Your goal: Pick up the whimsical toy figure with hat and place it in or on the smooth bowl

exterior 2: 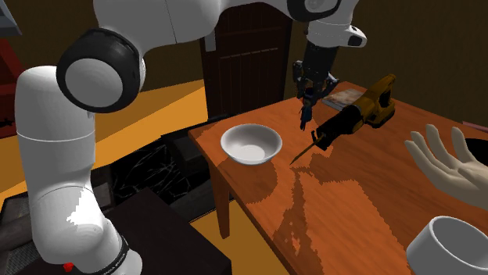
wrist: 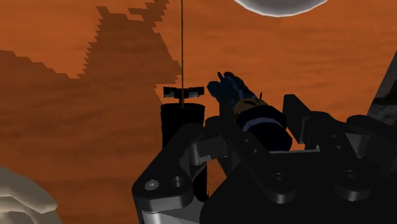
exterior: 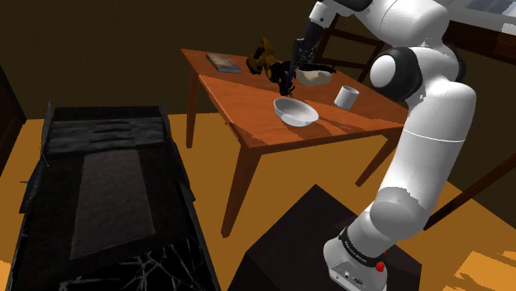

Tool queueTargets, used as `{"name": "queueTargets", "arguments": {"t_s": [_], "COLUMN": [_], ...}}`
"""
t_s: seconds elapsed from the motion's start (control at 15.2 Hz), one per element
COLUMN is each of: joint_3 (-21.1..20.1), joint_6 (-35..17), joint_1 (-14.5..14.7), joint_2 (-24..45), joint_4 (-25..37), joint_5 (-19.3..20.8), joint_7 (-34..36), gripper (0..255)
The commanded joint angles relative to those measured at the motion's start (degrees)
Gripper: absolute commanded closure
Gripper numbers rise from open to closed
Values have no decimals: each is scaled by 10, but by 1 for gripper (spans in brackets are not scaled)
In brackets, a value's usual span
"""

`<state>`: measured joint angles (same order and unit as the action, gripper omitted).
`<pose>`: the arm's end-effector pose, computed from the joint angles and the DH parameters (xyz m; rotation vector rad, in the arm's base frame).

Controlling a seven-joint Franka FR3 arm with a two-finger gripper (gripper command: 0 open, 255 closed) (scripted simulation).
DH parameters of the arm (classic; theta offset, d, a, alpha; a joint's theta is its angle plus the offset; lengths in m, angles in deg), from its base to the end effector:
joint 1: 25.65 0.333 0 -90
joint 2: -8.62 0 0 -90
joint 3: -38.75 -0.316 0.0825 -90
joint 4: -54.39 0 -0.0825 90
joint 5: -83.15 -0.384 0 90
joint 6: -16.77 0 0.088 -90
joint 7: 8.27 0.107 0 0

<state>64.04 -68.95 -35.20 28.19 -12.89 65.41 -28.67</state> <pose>0.5748 -0.2904 0.6150 -2.9804 0.3051 -0.1243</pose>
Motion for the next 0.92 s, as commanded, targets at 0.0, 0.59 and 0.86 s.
{"name": "queueTargets", "arguments": {"t_s": [0.0,0.59,0.86], "joint_3": [0,-5,3], "joint_6": [20,124,69], "joint_1": [-5,-47,25], "joint_2": [8,70,-71], "joint_4": [27,193,8], "joint_5": [-4,-35,26], "joint_7": [3,17,31], "gripper": [255,255,255]}}
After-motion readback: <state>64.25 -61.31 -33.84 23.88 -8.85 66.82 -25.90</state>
